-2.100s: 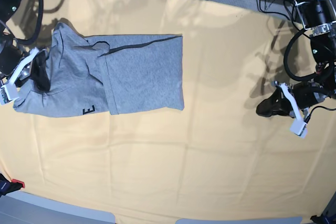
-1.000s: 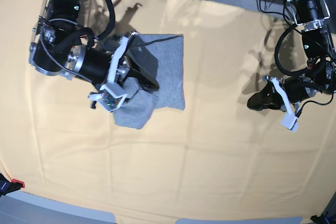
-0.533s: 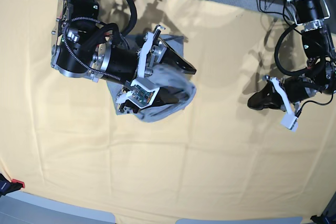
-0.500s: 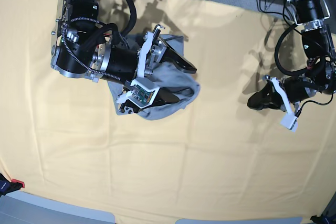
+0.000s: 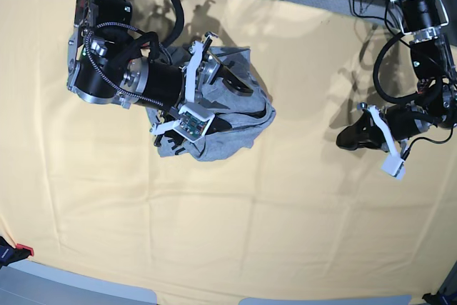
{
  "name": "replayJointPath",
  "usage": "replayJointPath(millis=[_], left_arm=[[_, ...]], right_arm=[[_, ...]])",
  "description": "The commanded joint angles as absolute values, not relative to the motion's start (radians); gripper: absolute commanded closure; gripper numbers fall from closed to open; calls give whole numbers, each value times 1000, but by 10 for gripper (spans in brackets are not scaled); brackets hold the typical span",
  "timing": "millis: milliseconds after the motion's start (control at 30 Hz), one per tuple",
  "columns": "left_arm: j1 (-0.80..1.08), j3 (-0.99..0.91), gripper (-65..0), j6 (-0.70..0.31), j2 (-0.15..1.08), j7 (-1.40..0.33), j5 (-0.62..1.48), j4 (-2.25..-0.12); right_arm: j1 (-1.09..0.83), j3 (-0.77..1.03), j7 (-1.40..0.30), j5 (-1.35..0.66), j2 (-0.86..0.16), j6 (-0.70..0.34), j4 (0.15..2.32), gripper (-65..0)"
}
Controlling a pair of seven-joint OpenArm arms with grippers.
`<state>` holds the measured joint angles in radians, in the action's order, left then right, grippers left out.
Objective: Layout the t-shirt on the table in an organized manner, then fold the t-shirt properly
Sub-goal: 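Lift the strip end with the right gripper and fold it over the stack, then open the right gripper and withdraw it, then grasp the folded bundle edge with the left gripper and pull it flat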
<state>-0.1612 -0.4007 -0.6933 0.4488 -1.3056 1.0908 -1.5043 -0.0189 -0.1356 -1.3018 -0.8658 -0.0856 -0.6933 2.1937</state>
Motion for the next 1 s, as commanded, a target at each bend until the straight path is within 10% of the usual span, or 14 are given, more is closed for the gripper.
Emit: replayJointPath(millis=[0,967], left_arm=[[-180,-408,0,-698,466,-1287,1111,-1518],[-363,-15,0,-698,439,-1301,1268,-1660]], right_arm=[[-6,-135,-1278,-888,-84,-698,2210,-391],[-113,368,-1304,-996,-83,-698,2212,-389]])
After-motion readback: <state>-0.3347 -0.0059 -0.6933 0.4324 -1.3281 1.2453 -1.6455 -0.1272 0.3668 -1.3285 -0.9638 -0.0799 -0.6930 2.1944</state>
